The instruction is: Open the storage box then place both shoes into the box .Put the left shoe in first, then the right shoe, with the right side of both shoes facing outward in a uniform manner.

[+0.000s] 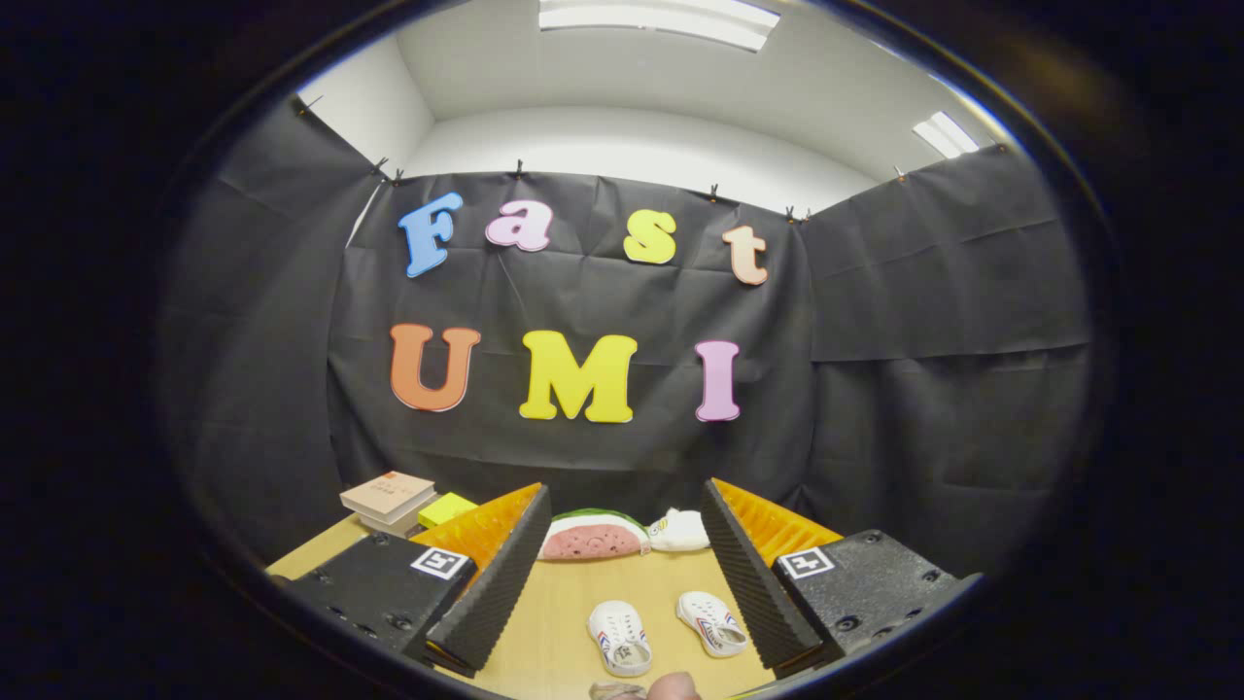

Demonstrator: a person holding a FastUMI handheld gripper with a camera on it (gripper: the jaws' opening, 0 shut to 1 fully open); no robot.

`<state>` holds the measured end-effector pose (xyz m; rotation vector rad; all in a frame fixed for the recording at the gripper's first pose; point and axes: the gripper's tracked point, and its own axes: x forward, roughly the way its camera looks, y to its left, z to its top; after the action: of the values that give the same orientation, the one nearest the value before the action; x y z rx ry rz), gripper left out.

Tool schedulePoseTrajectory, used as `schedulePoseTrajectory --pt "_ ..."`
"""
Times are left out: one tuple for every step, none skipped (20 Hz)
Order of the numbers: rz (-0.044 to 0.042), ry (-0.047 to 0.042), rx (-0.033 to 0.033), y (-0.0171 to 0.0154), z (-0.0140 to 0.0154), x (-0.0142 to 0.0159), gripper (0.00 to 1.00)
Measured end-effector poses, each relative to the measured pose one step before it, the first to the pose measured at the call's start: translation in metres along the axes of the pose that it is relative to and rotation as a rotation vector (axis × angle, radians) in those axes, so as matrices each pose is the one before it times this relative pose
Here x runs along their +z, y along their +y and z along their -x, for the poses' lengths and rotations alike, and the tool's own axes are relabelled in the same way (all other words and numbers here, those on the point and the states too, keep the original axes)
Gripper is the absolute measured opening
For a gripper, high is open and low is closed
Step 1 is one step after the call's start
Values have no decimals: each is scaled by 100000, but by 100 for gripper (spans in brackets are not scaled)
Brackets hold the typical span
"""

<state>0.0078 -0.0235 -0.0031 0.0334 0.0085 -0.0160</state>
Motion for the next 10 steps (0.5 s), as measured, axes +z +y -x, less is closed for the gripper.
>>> schedulePoseTrajectory --pt "288 -21 39 -239 -129 22 100" --pt "303 80 -2 -209 -137 -65 100" --pt "182 43 136 -102 -127 4 100" --pt "-187 164 333 -118 -187 -30 100" --pt "-280 391 377 -87 -246 43 100" --pt "-445 305 418 -178 -203 -96 100" --pt "-318 323 286 -176 -240 -42 100" --pt "-246 436 191 -342 -145 -228 100" --pt "32 977 642 -180 -320 -245 100" --pt "84 1134 1007 -94 -300 -341 100"
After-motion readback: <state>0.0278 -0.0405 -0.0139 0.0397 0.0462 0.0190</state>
